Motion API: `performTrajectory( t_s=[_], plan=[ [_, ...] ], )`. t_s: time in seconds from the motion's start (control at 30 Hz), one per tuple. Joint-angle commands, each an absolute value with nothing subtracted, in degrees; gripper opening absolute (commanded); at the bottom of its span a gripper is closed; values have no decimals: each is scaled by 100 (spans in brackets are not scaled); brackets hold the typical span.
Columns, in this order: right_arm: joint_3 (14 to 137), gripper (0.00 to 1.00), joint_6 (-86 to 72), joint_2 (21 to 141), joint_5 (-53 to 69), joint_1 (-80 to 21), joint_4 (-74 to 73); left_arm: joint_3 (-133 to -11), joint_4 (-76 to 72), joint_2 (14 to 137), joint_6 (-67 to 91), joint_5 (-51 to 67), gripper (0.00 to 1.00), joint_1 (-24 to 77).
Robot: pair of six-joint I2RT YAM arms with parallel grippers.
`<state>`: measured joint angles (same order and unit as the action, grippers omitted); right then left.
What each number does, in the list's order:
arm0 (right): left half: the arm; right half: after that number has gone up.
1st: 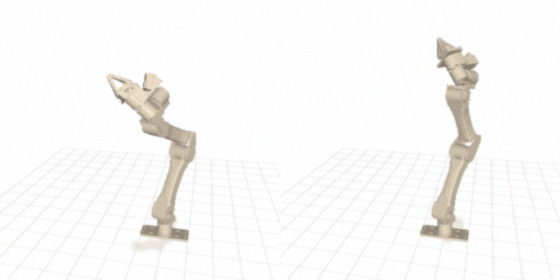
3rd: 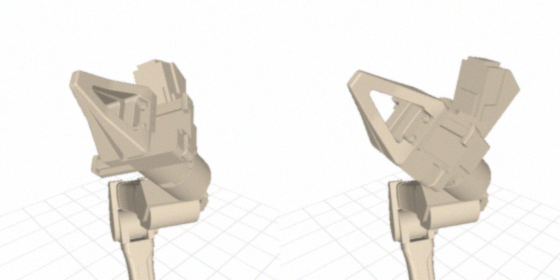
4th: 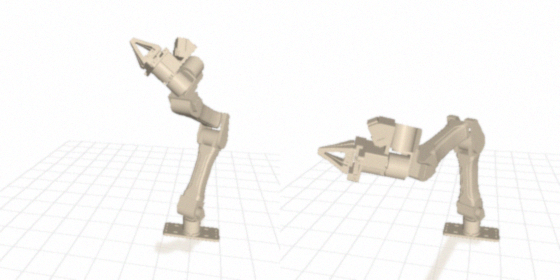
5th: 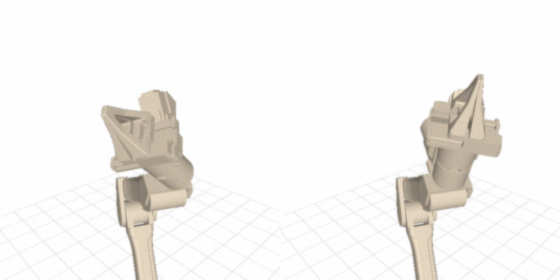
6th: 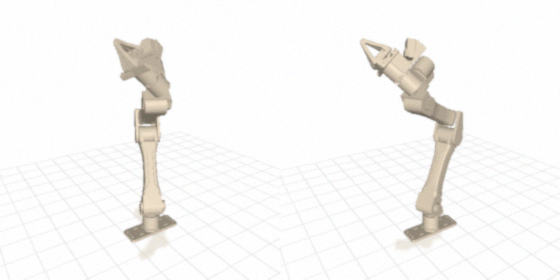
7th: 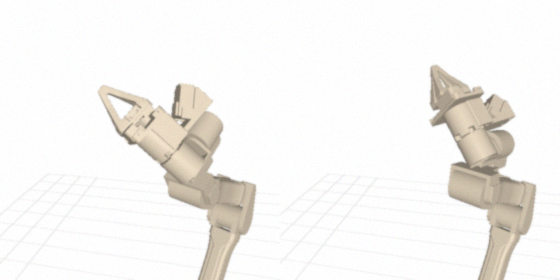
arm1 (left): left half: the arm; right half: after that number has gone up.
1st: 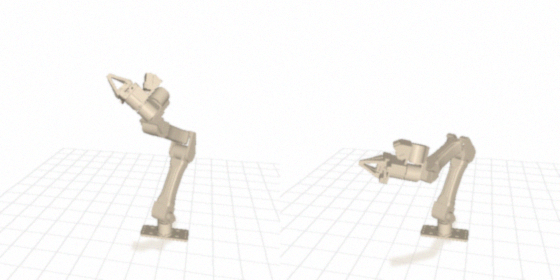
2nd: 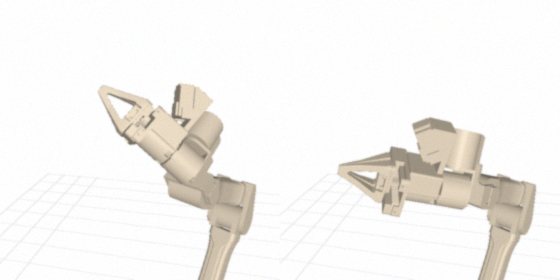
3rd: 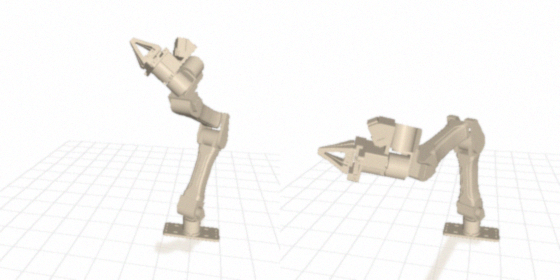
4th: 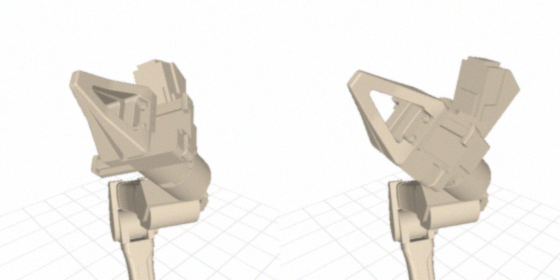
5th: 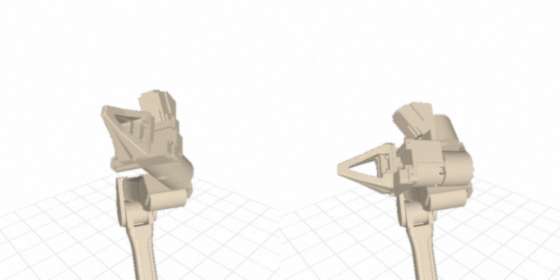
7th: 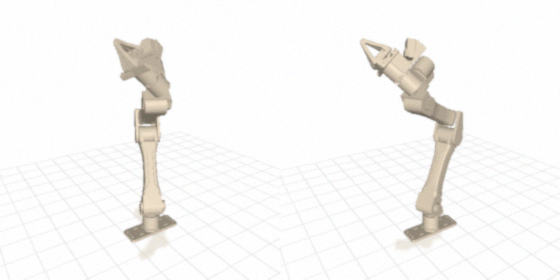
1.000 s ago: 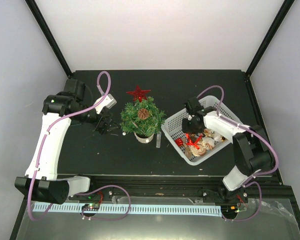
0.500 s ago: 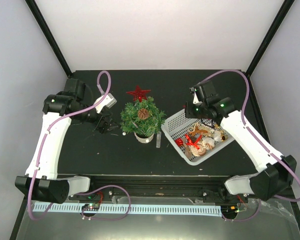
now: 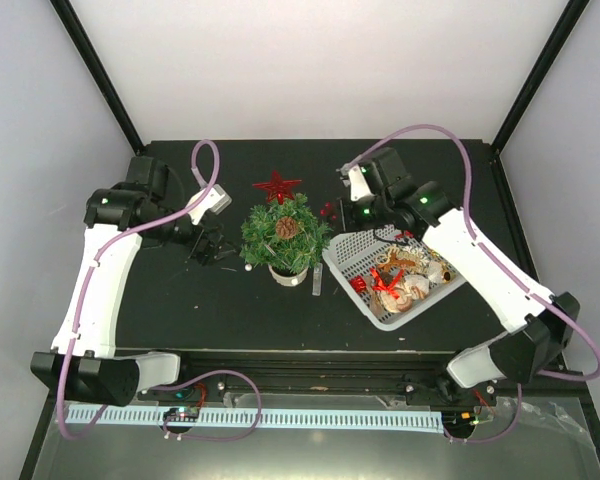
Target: Decorate the small christmas tree
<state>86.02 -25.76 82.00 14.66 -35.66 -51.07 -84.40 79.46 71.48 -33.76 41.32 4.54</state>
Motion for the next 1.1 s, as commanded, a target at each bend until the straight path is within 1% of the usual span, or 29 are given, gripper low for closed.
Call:
performTrajectory(
  t_s=[0.0, 0.27, 0.73, 1.07],
  plan=[
    [9021, 13, -2496, 8525, 1995, -3832, -5001, -8457, 7893, 6944, -3373, 4263, 91, 383],
    [9383, 14, -2476, 8932, 2206, -3996, -5029, -8340, 7900, 6822, -3414, 4236, 91, 333],
    [9378, 13, -2355, 9321, 2138, -4078, -5174, -8290, 7910, 6821, -3436, 4266, 91, 284],
    [9453, 12, -2312, 9216, 1590, -4068, -5257, -8284, 7933, 6849, -3458, 4256, 91, 270]
  ],
)
